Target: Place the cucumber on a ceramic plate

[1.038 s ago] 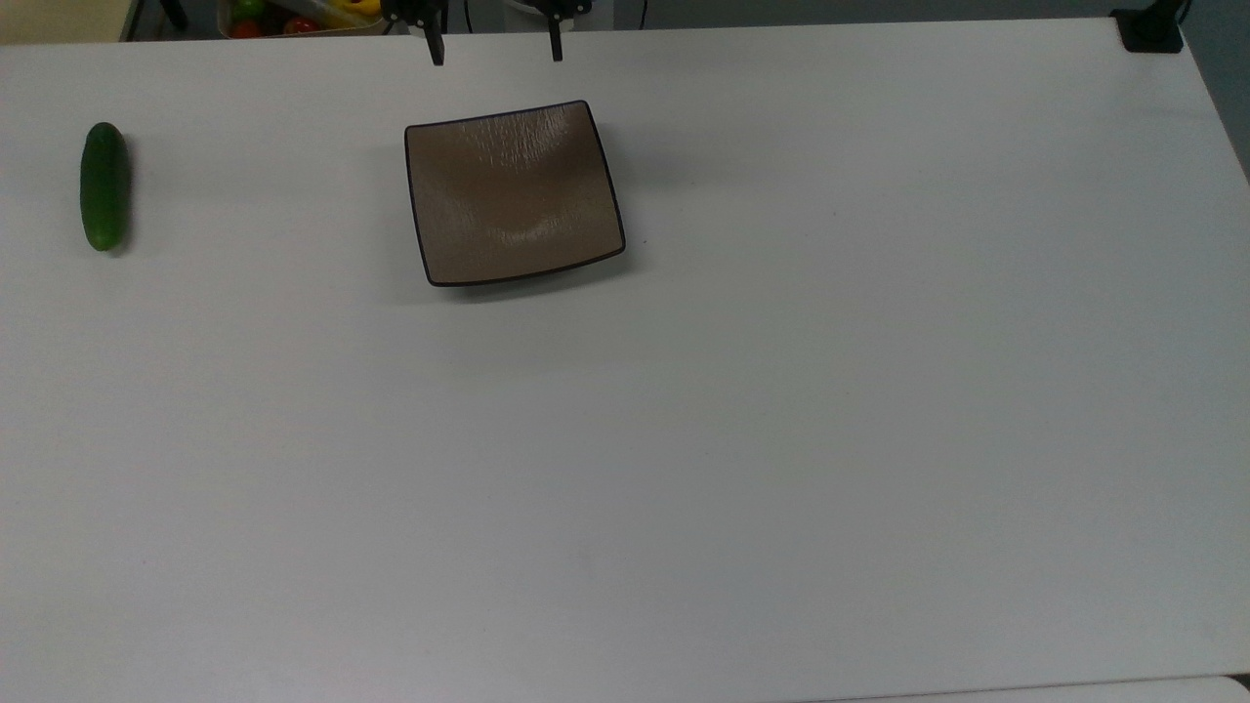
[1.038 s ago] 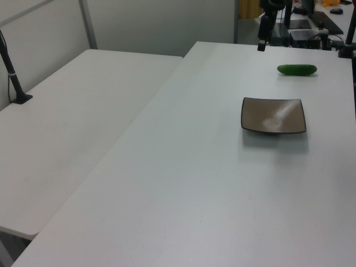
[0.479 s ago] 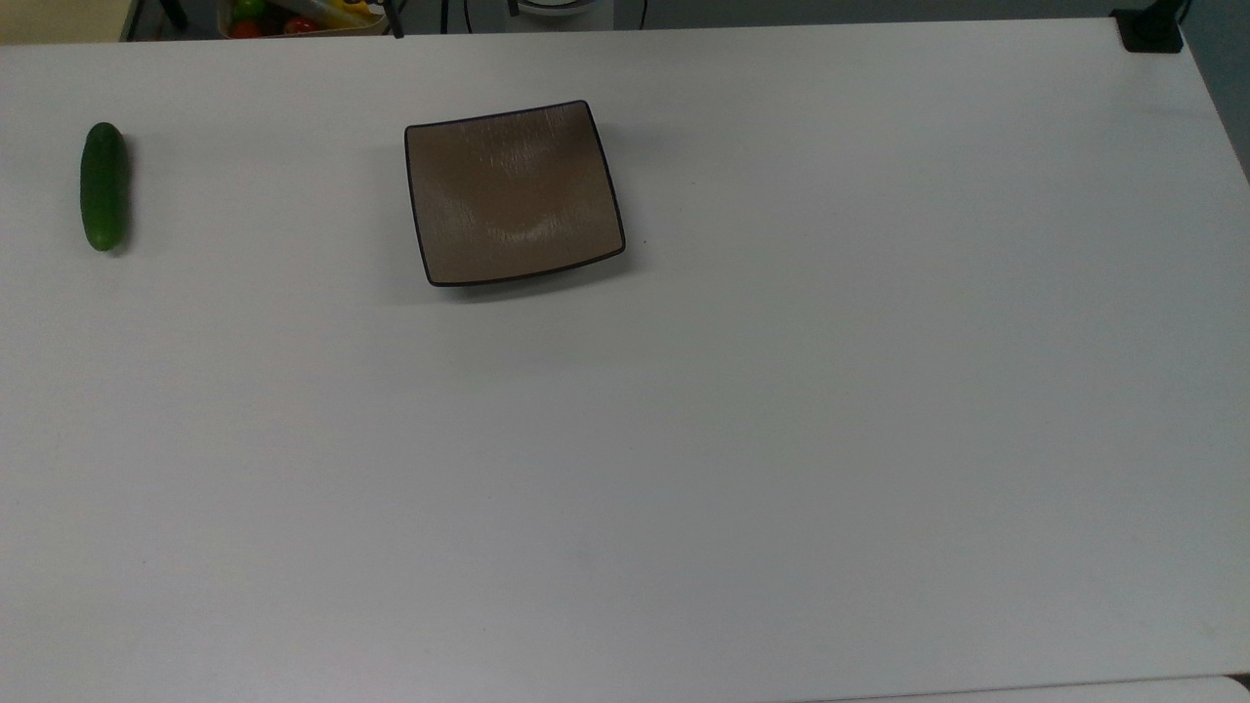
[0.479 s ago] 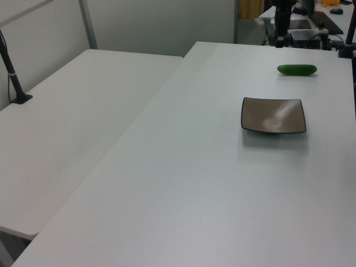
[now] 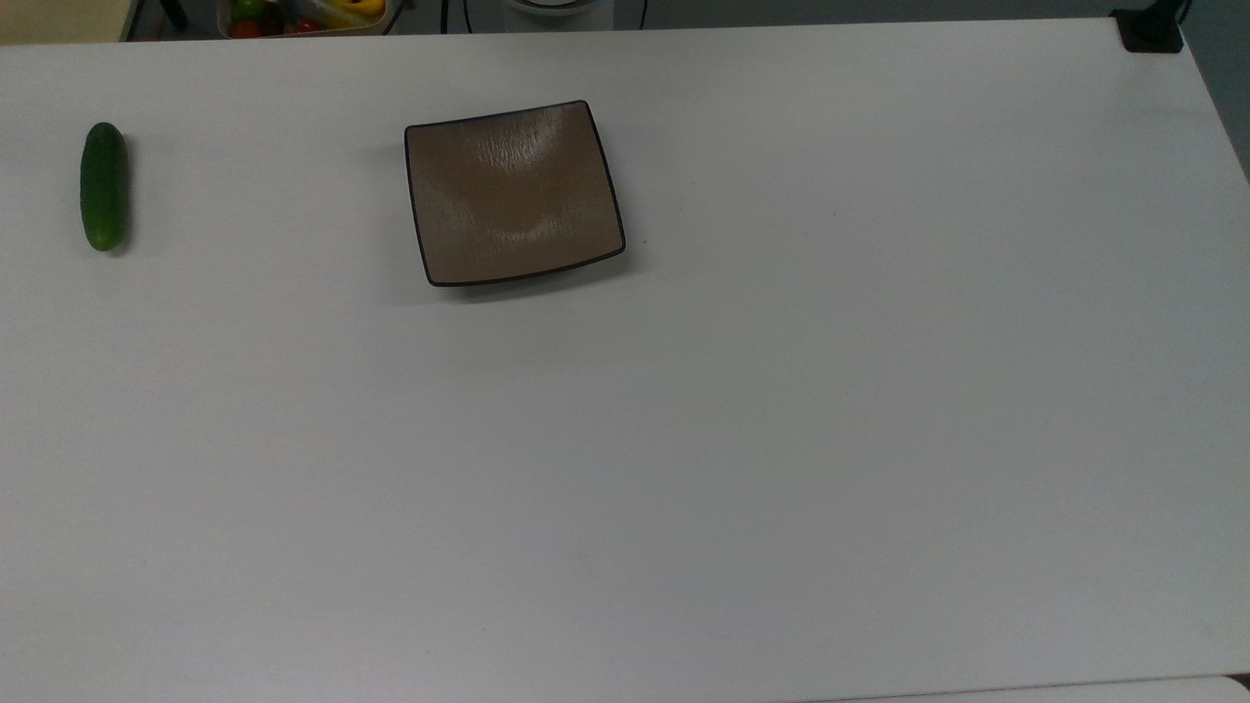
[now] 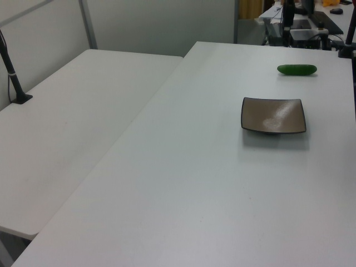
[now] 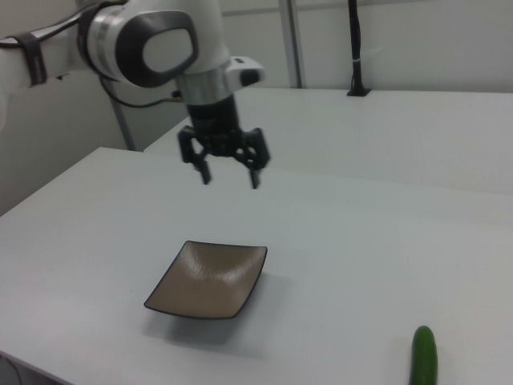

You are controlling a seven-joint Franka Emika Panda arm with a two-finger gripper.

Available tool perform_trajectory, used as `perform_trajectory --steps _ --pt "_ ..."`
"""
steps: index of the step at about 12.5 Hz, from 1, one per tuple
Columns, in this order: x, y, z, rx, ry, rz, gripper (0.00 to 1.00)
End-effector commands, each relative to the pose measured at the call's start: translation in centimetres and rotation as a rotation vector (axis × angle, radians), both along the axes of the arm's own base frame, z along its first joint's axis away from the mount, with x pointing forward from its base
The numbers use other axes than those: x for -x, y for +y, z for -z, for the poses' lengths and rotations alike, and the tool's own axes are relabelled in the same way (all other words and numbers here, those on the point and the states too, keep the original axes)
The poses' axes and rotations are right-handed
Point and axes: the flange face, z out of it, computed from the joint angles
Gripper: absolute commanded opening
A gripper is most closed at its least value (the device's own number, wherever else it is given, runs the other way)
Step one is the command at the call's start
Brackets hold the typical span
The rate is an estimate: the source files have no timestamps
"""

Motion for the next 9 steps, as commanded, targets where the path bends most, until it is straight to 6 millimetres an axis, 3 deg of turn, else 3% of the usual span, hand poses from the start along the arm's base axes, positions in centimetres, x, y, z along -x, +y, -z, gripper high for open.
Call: perform_trajectory --steps 1,4,6,9 --pt "0.0 -8.2 1.0 0.04 -0.071 0.029 1.0" --pt "0.2 -16.5 4.5 0.084 -0.103 0.069 1.0" --pt "0.3 -19.6 7.3 0.104 -0.106 0.09 1.0" --pt "0.2 -23.1 13.4 0.124 -0.063 0.128 1.0"
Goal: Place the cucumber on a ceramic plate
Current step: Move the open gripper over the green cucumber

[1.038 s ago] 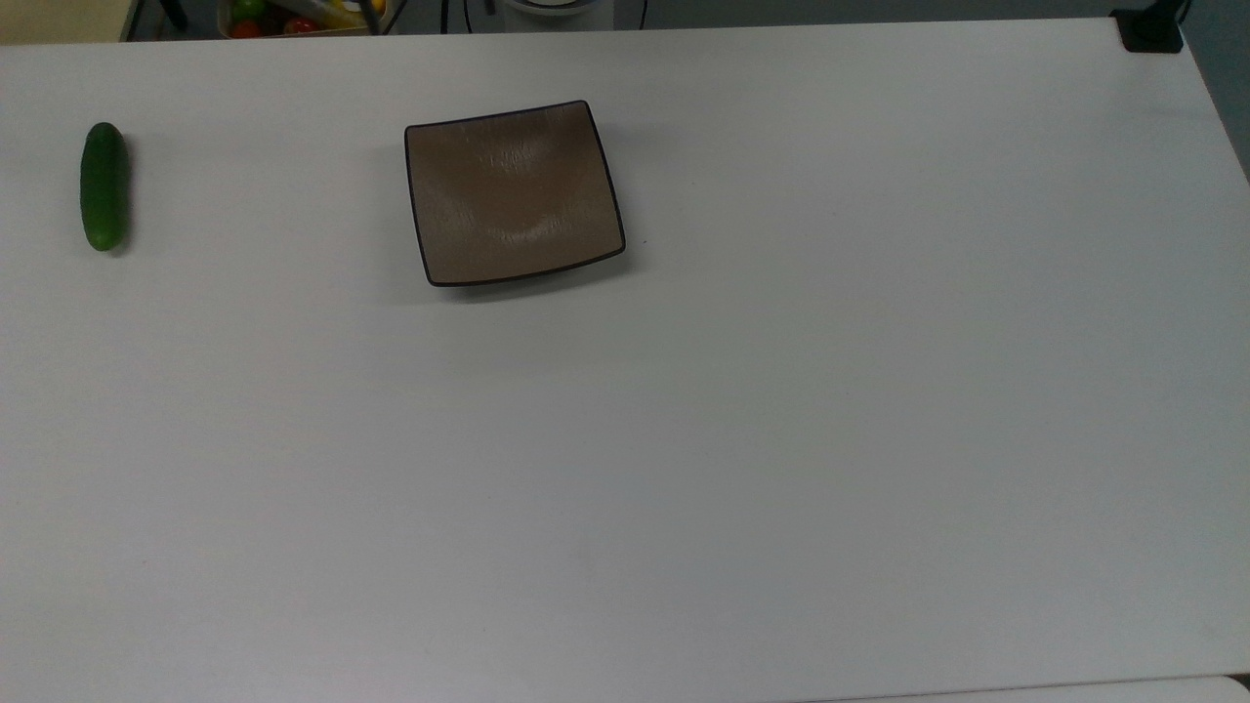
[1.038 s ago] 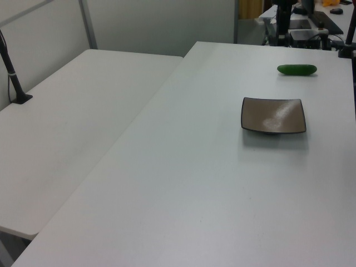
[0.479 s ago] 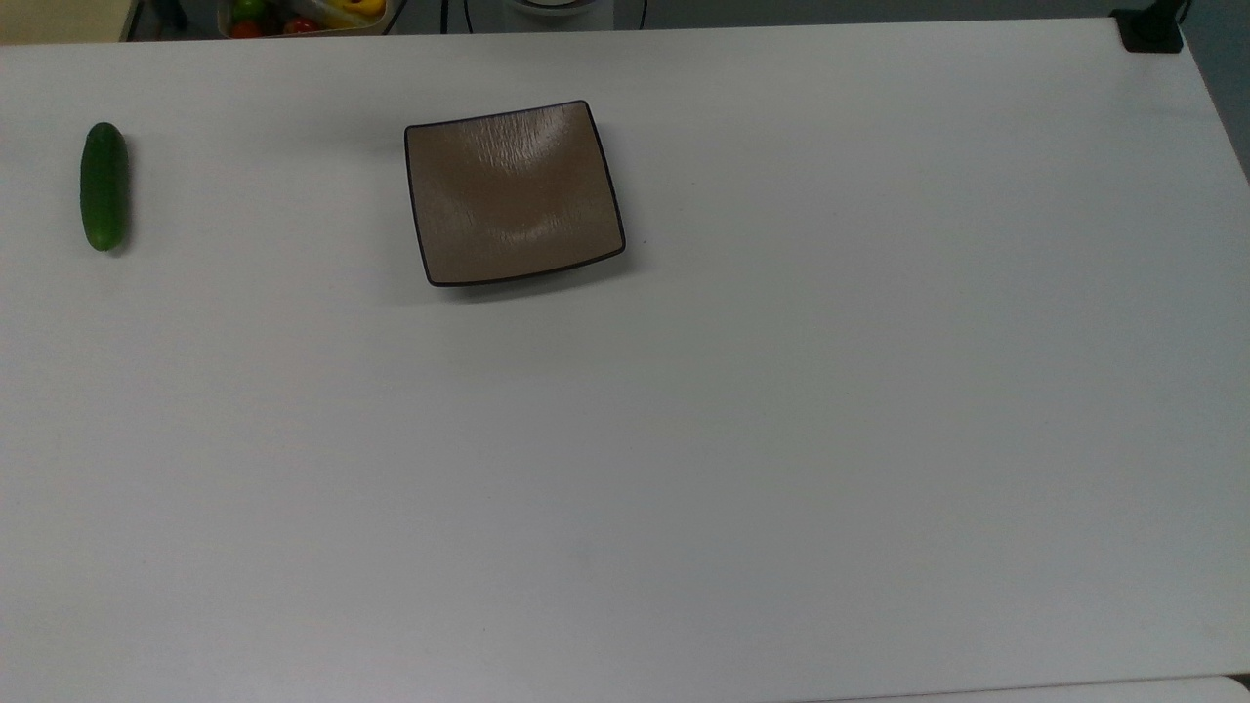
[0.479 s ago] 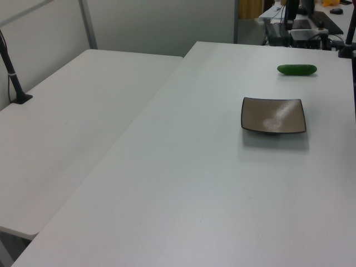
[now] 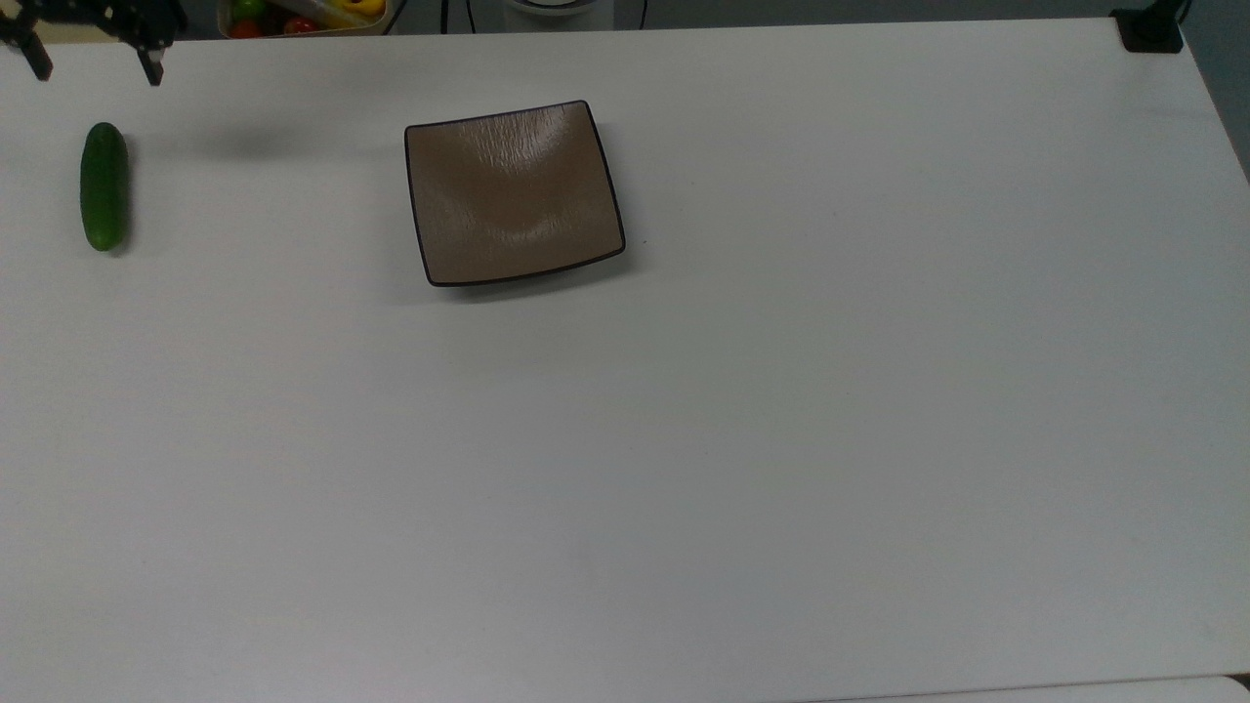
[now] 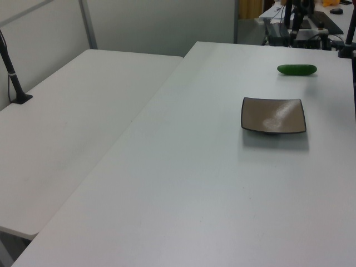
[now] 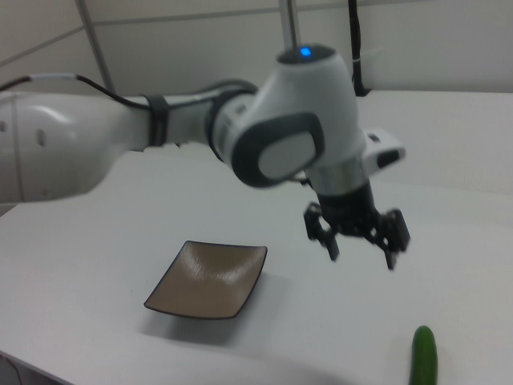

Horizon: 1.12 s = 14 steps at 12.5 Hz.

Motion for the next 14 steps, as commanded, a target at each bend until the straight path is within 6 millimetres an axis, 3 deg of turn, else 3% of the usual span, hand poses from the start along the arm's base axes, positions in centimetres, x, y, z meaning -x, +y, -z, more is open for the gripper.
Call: perform_trajectory --steps 1,9,14 --pt "-0.2 -2.7 6.1 0.031 0.069 0.004 1.0" --pt "-0.7 -5.5 14.3 0.111 0.073 -0.001 1.0" --pt "-0.3 -7.1 17.4 0.157 0.109 -0.019 1.0"
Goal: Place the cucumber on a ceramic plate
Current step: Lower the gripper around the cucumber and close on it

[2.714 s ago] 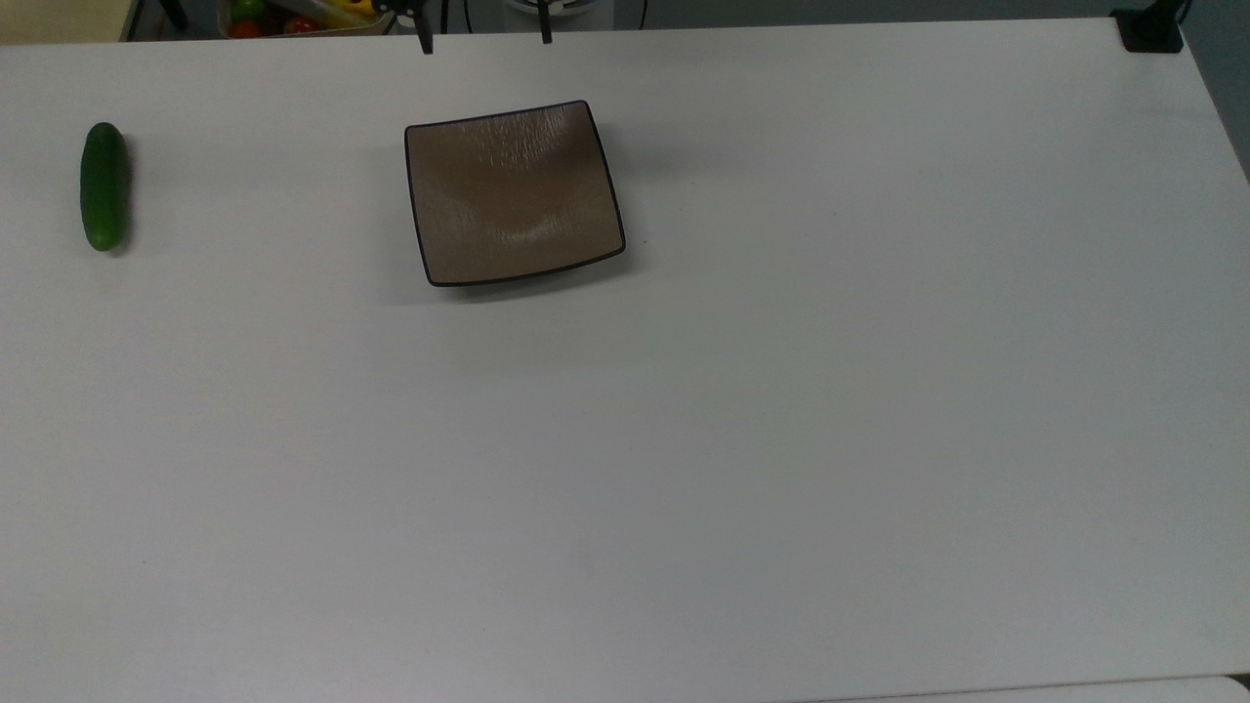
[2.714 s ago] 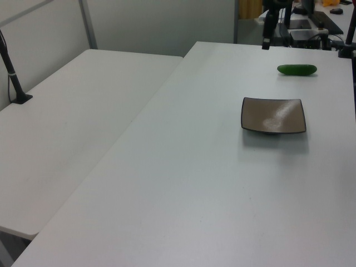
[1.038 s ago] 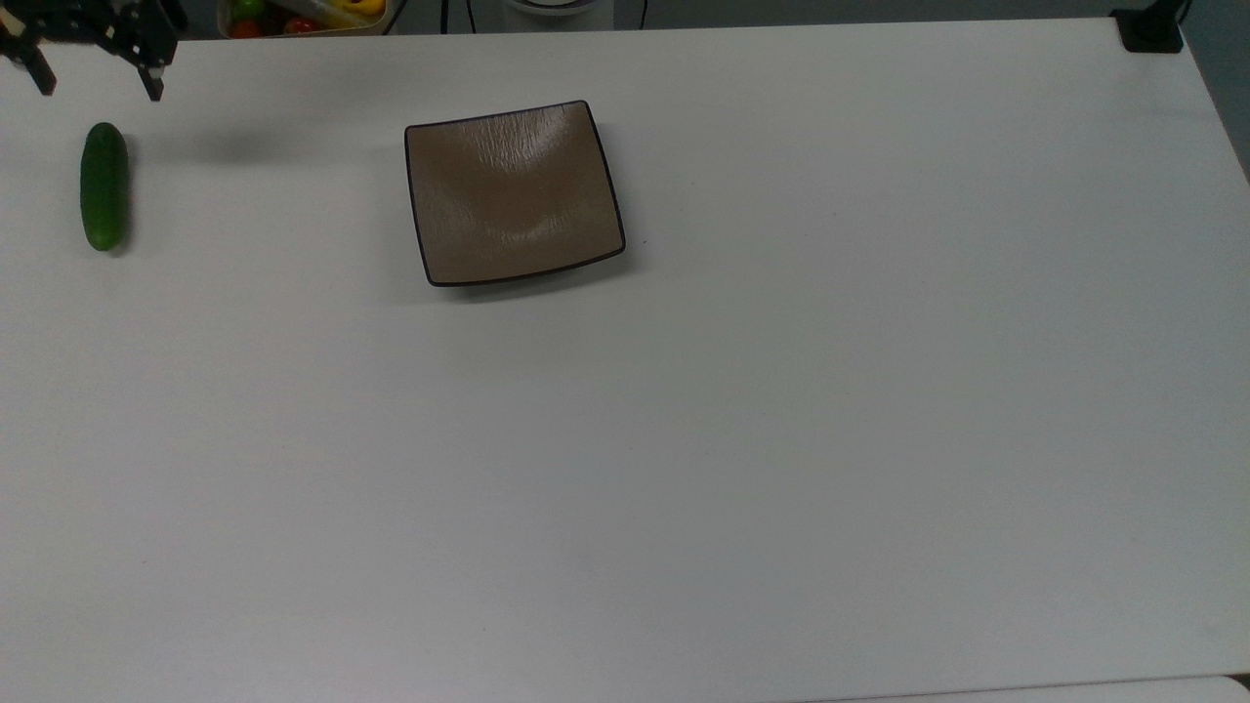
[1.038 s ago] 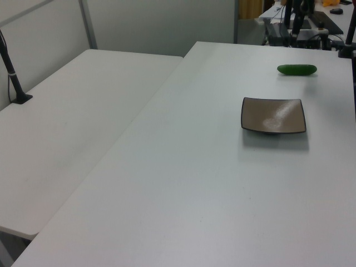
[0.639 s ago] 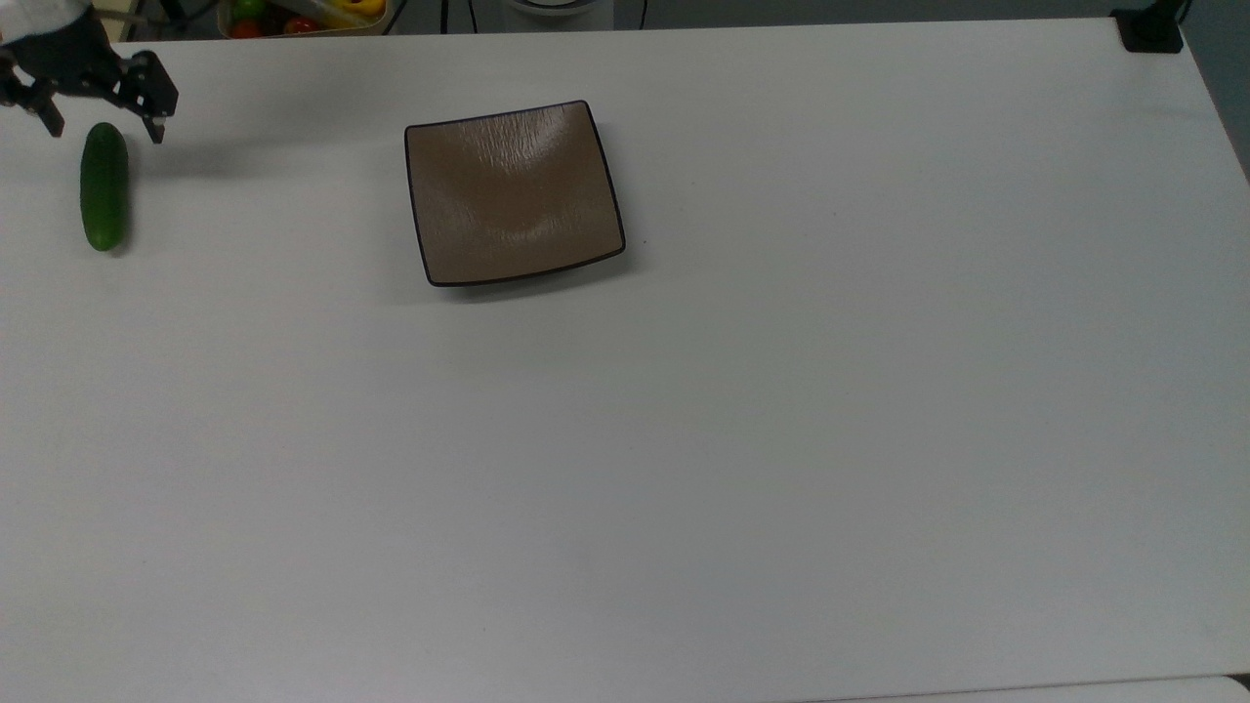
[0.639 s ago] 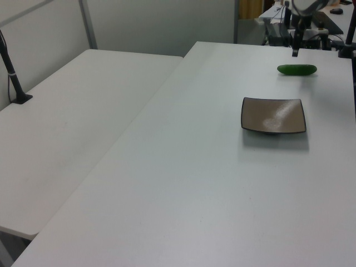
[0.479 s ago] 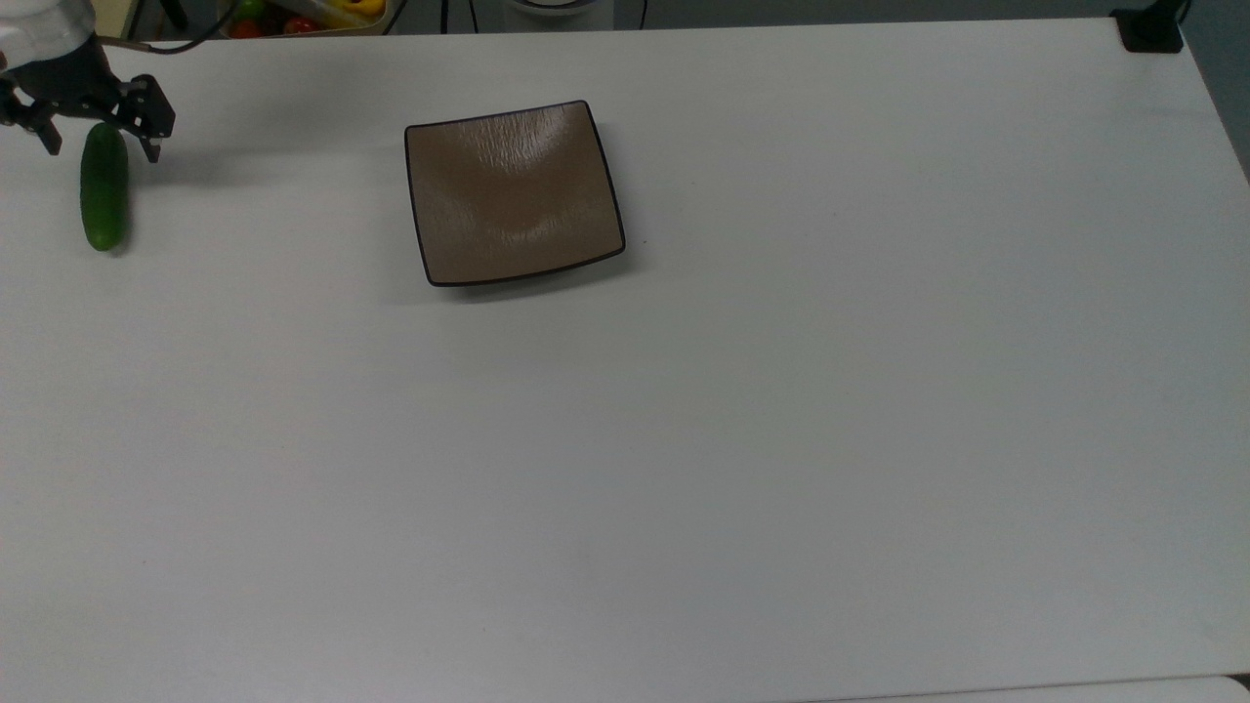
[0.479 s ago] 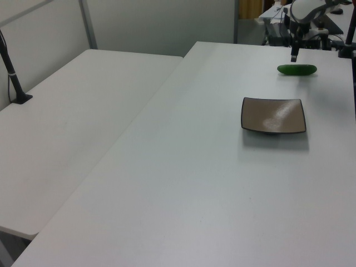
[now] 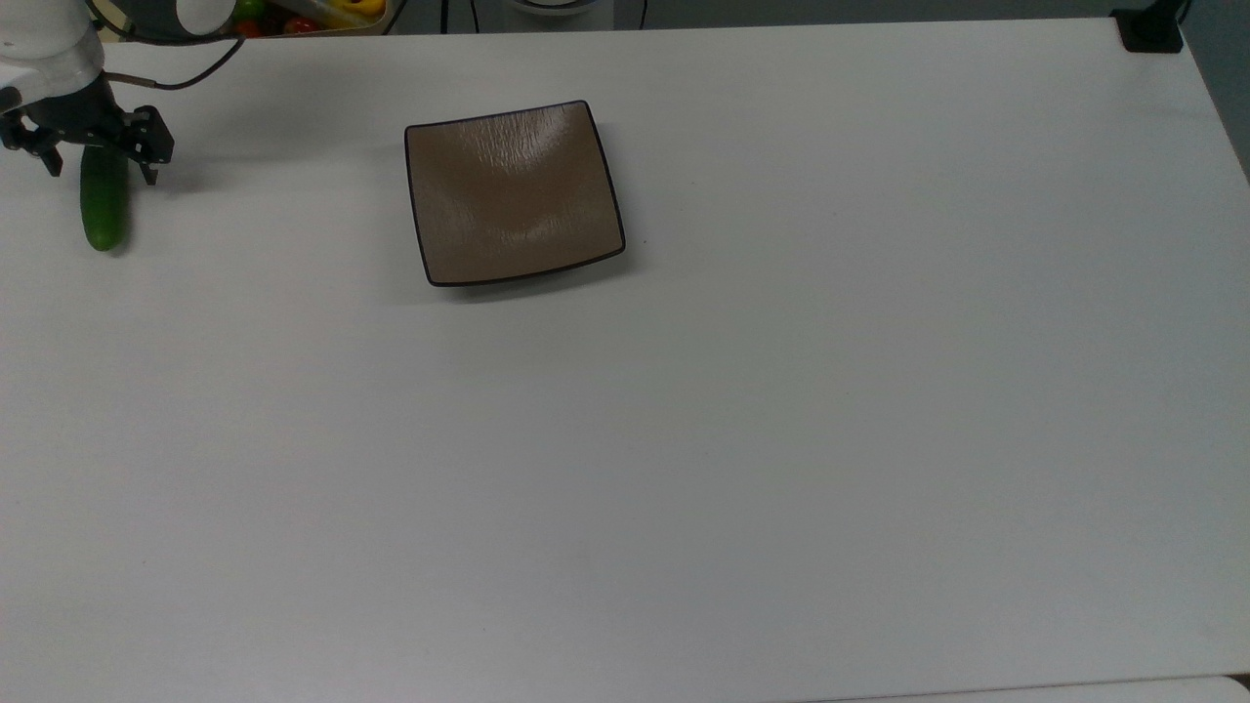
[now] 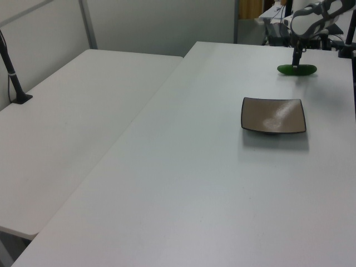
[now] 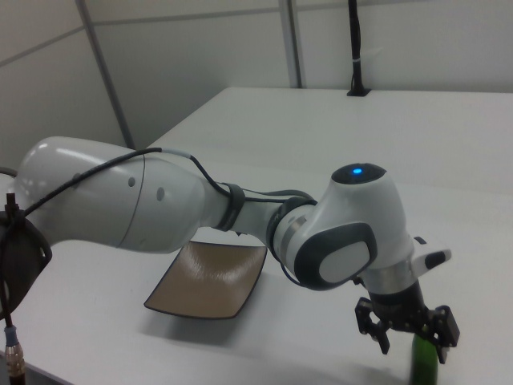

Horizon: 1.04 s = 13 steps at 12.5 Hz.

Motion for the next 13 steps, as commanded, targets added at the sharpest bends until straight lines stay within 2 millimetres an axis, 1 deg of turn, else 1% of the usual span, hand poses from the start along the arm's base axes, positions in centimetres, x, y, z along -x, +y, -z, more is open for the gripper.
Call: perform_trajectory --steps 1,2,4,6,9,10,12,13 --pt "0.6 -1.0 2.2 0.031 0.028 -0.022 1.0" --pt "0.6 -1.0 2.7 0.029 0.035 -0.021 1.0" --pt "0.6 -1.0 3.2 0.026 0.042 -0.021 1.0" --pt "0.6 -1.0 3.5 0.024 0.047 -0.021 0.91" --pt "0.6 -1.0 3.5 0.024 0.047 -0.021 0.8" --pt "0.6 -1.0 3.5 0.024 0.047 -0.021 0.66" --pt "0.7 -1.0 3.6 0.023 0.048 -0.022 0.18" --pt "0.7 -1.0 3.6 0.022 0.05 -0.024 0.01"
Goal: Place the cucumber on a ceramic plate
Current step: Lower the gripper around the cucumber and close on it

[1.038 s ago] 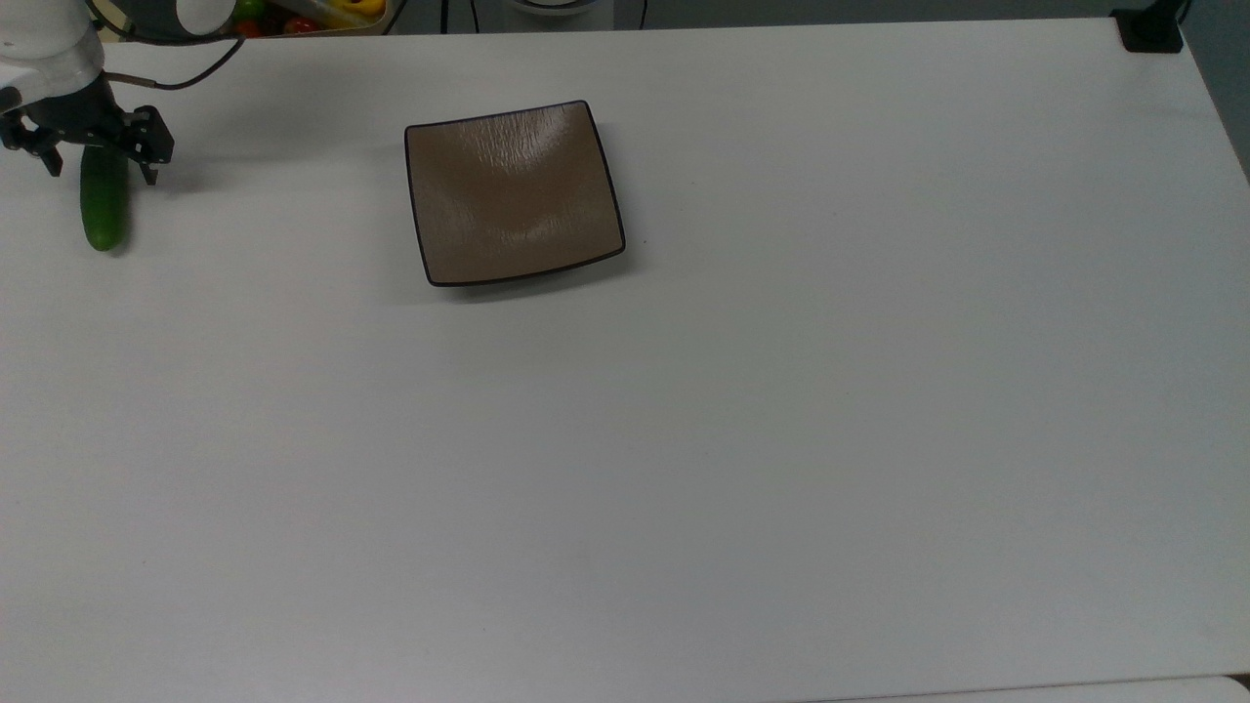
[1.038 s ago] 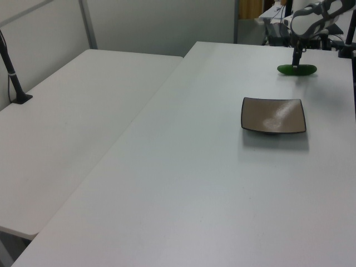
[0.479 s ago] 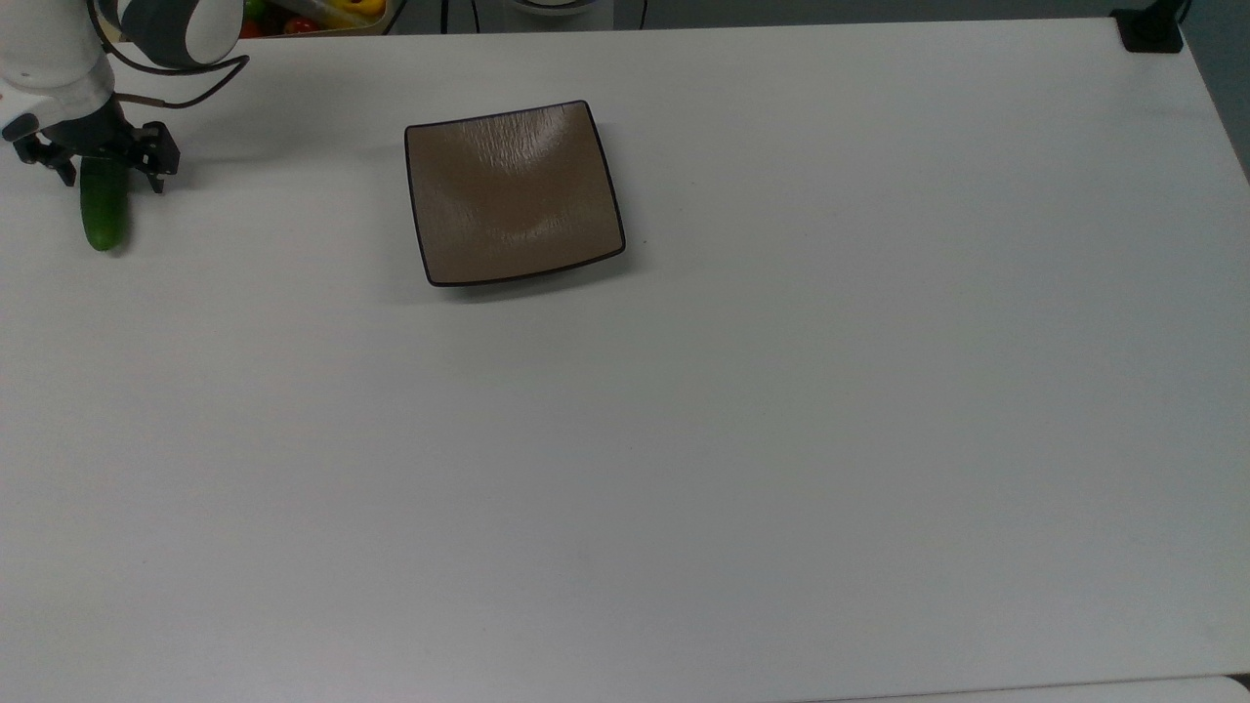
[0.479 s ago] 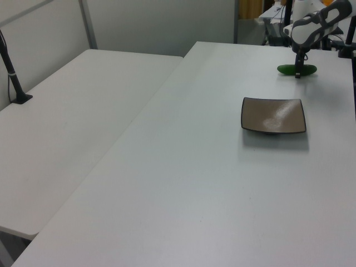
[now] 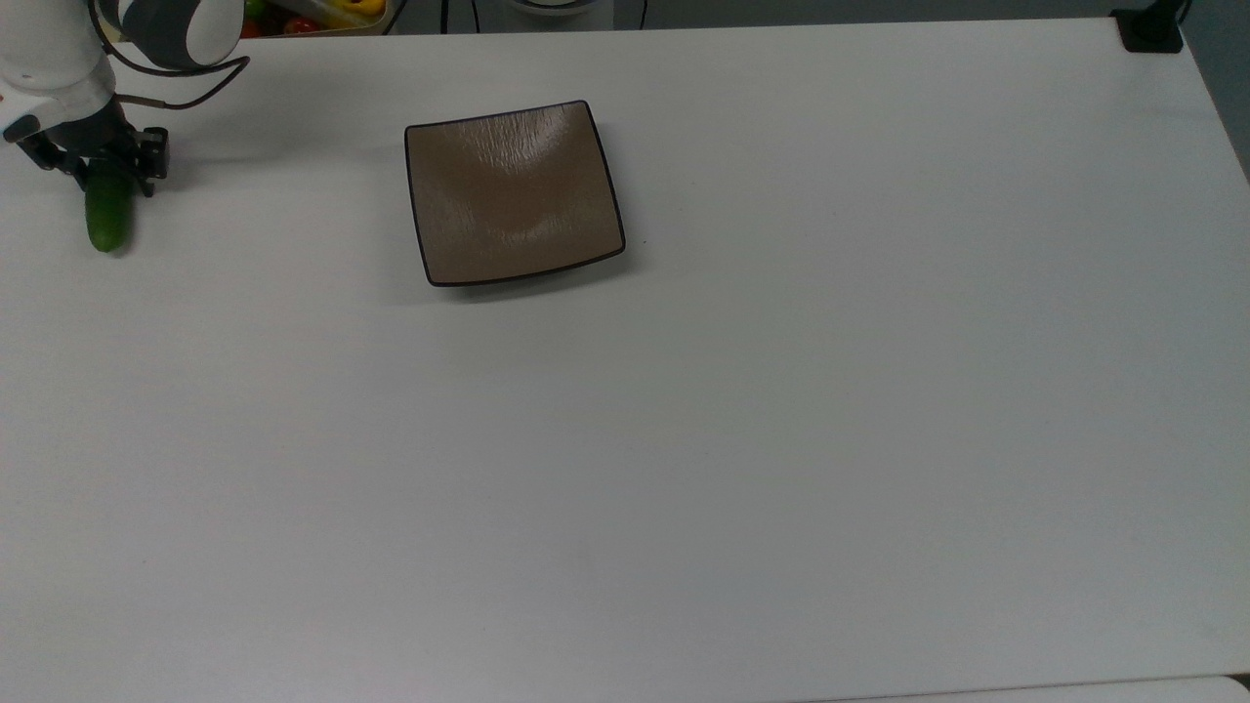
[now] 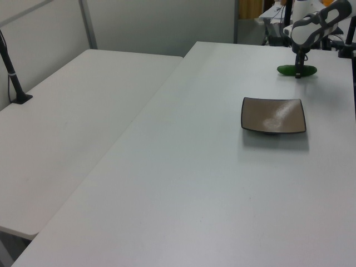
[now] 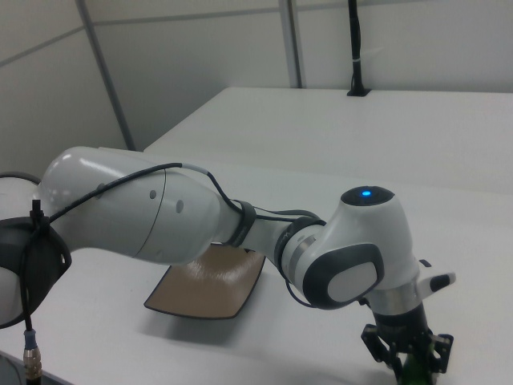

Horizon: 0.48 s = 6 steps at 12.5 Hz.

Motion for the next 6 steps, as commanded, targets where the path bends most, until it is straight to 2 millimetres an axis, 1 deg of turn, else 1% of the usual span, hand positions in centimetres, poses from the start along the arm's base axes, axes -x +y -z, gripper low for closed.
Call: perform_trajectory --steps 1,2,4,6 --pt "0.1 -0.1 -0.1 0.021 -0.005 -0.024 0.0" --pt "0.2 -0.3 -0.2 0.022 -0.005 -0.021 0.0" --pt "0.3 0.1 -1.4 0.013 -0.001 -0.018 0.0" --pt "0.2 1.0 -4.1 -0.002 0.01 -0.015 0.0"
